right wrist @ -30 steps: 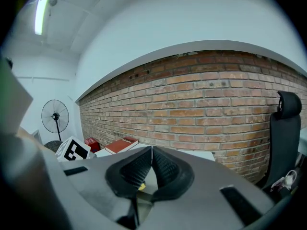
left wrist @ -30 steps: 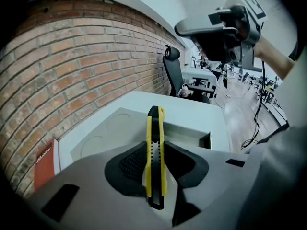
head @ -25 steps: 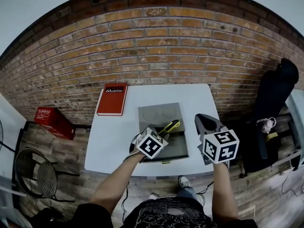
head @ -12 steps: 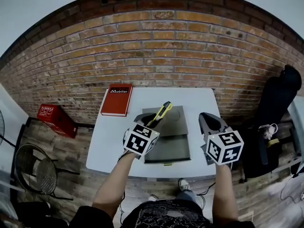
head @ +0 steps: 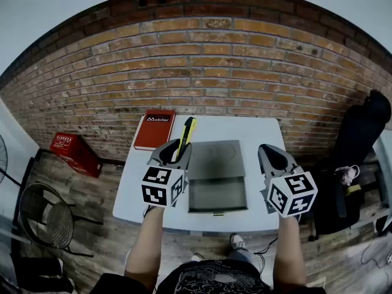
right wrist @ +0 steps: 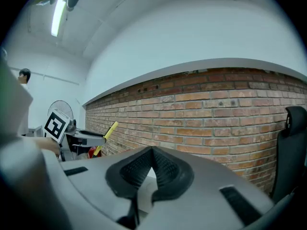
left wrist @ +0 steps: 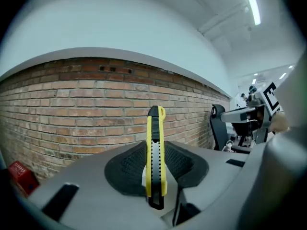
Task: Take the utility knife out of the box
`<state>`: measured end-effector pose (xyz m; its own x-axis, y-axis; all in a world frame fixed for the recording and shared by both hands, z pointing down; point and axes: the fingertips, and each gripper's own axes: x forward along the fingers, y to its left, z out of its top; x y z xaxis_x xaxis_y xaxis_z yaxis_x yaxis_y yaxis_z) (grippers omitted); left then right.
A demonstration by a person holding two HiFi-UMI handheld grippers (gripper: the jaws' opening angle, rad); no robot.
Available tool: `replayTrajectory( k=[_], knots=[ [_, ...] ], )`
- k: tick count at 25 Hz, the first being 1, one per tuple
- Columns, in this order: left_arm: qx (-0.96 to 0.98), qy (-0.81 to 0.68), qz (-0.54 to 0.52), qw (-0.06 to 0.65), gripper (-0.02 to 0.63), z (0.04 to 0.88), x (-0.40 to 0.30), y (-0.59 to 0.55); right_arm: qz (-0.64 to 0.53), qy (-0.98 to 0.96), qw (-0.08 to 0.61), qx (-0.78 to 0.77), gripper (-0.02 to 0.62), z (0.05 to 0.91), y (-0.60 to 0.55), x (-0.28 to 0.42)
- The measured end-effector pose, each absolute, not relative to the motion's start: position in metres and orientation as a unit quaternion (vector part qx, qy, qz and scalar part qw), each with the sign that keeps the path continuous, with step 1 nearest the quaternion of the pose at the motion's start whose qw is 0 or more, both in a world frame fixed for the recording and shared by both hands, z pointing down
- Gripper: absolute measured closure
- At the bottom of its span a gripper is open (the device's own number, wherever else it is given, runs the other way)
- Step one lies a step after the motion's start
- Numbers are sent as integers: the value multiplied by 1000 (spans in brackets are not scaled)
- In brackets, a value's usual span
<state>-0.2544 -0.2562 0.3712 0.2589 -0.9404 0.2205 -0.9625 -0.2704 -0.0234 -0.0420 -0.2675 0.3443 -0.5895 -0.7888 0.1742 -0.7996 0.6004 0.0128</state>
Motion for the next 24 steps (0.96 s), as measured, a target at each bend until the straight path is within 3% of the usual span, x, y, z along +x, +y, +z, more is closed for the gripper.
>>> replayTrajectory(
  k=[24],
  knots=[
    [772, -627, 80, 67, 479, 371, -281, -246, 29, -890, 78, 447, 576, 342, -267, -45]
  ],
)
